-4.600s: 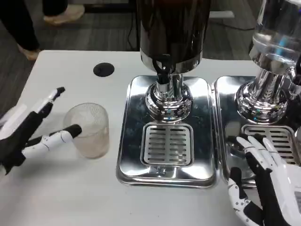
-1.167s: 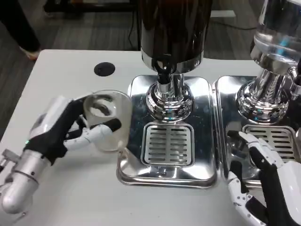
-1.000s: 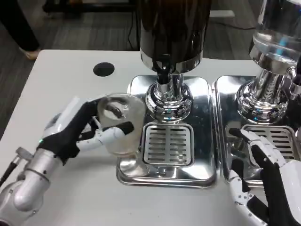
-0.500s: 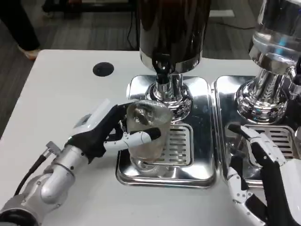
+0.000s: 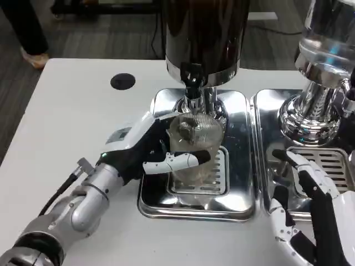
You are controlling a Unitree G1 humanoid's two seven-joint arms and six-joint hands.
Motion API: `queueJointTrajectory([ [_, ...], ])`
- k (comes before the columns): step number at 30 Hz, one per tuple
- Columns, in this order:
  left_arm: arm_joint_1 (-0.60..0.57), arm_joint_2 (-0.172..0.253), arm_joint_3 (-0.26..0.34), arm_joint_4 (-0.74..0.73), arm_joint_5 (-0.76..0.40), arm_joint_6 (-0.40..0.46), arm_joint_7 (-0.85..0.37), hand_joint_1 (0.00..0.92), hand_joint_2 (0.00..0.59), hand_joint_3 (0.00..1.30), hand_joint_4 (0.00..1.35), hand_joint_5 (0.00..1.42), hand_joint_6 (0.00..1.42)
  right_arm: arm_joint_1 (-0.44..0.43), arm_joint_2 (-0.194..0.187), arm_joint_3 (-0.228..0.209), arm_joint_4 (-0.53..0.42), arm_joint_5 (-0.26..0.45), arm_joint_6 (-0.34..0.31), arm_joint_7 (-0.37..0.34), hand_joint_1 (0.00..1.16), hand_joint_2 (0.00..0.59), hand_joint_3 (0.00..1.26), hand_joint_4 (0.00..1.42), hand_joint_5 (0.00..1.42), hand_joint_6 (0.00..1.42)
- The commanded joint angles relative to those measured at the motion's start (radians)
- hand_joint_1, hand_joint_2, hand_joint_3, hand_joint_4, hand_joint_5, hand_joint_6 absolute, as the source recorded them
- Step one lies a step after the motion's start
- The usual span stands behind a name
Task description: Grasp the cup under the faucet to collect the drink, then remove the cup.
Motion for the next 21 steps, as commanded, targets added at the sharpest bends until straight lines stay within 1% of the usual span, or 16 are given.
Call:
queueJointTrajectory([
  [1, -0.023, -0.001, -0.023, 0.004, 0.020, 0.012, 0.011, 0.121, 0.210, 0.26, 0.32, 0.53, 0.64, 0.006, 0.006, 0.001, -0.018, -0.001, -0.001, -0.003, 0.47, 0.553, 0.26, 0.20, 0.16, 0.32],
  [2, -0.023, 0.001, -0.025, 0.003, 0.020, 0.011, 0.009, 0.110, 0.205, 0.25, 0.29, 0.48, 0.57, 0.005, 0.006, 0.001, -0.017, 0.001, 0.000, -0.001, 0.47, 0.553, 0.26, 0.20, 0.16, 0.32],
  [4, -0.022, 0.007, -0.029, 0.001, 0.020, 0.007, 0.004, 0.093, 0.189, 0.25, 0.27, 0.44, 0.49, 0.002, 0.007, 0.001, -0.015, 0.003, 0.000, 0.002, 0.47, 0.553, 0.26, 0.20, 0.17, 0.32],
  [9, -0.022, 0.017, -0.033, -0.001, 0.011, 0.003, -0.003, 0.051, 0.152, 0.22, 0.21, 0.35, 0.35, -0.010, 0.007, 0.002, -0.005, 0.008, -0.001, 0.004, 0.47, 0.553, 0.26, 0.21, 0.17, 0.32],
  [15, -0.020, 0.037, -0.034, -0.010, 0.005, -0.013, -0.015, 0.030, 0.126, 0.20, 0.15, 0.31, 0.29, -0.034, 0.006, 0.006, 0.017, 0.016, -0.005, 0.004, 0.47, 0.553, 0.26, 0.21, 0.17, 0.32],
  [21, -0.013, 0.050, -0.032, -0.017, 0.001, -0.026, -0.021, 0.015, 0.117, 0.19, 0.12, 0.27, 0.26, -0.050, 0.000, 0.008, 0.030, 0.022, -0.009, 0.002, 0.47, 0.553, 0.26, 0.21, 0.18, 0.34],
])
